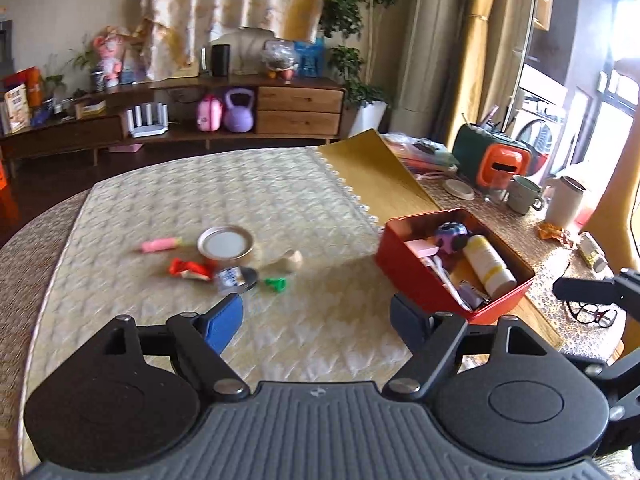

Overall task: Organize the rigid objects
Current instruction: 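Withdraw both tools from the box back over the table items, then grasp the pink cylinder with the left tool while the right tool grasps the cream ball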

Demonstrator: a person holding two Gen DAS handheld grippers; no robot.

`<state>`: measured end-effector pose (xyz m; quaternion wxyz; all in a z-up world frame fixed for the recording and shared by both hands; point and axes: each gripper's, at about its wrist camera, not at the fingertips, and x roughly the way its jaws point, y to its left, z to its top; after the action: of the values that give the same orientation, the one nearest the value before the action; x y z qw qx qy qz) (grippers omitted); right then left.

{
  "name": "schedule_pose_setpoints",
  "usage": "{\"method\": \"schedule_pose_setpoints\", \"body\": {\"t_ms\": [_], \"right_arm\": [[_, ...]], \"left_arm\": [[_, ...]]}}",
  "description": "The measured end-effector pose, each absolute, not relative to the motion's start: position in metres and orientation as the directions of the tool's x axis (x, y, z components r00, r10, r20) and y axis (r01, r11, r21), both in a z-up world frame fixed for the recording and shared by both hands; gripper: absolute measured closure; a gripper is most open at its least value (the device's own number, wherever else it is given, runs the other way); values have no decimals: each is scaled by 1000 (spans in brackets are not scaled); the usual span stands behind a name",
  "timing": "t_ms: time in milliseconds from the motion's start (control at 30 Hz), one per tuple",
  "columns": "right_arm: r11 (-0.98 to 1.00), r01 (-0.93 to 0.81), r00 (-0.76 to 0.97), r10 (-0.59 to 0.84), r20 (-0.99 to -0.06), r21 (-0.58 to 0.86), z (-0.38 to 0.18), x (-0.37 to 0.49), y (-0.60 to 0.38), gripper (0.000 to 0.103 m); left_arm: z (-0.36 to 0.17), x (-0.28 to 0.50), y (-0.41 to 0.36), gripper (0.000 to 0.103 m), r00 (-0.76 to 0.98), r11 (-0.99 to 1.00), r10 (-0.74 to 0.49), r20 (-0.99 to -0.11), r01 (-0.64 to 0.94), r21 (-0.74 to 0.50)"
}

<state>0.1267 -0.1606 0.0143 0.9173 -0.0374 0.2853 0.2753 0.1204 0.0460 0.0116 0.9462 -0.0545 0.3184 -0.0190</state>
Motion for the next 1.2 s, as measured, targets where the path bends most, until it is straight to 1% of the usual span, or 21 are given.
{"method": "schedule_pose_setpoints", "body": {"t_ms": [200,433,600,700,800,900,1033,1133,1200], "right_arm": [[837,-537,677,502,-539,105,12,129,-157,0],[838,-534,659,494,-567,111,2,146,-151,0],[837,-542,651,480,-588,83,-7,168,-138,0],[838,-542,658,470,-588,64,-11,182,-128,0],[837,-541,642,471,-606,78,-18,201,-121,0],[837,-541,629,466,-622,79,-26,220,-112,1],[811,-580,604,485,-632,68,-33,236,-97,1],[804,-592,600,483,-638,53,-38,248,-86,1],[803,-593,593,481,-645,54,-41,258,-81,3]], "left_arm": [[4,113,58,19,796,994,-46,-604,-25,-108],[-9,127,74,19,801,994,-5,-599,-63,-91],[-25,145,97,19,803,987,36,-595,-120,-102],[-37,161,113,19,795,984,76,-602,-158,-84],[-49,178,126,19,784,981,110,-611,-184,-59],[-64,196,141,19,770,976,114,-628,-206,-75],[-80,214,154,19,760,970,143,-634,-234,-62],[-85,227,163,19,768,970,147,-624,-234,-60],[-84,236,169,19,779,970,168,-604,-239,-38]]}}
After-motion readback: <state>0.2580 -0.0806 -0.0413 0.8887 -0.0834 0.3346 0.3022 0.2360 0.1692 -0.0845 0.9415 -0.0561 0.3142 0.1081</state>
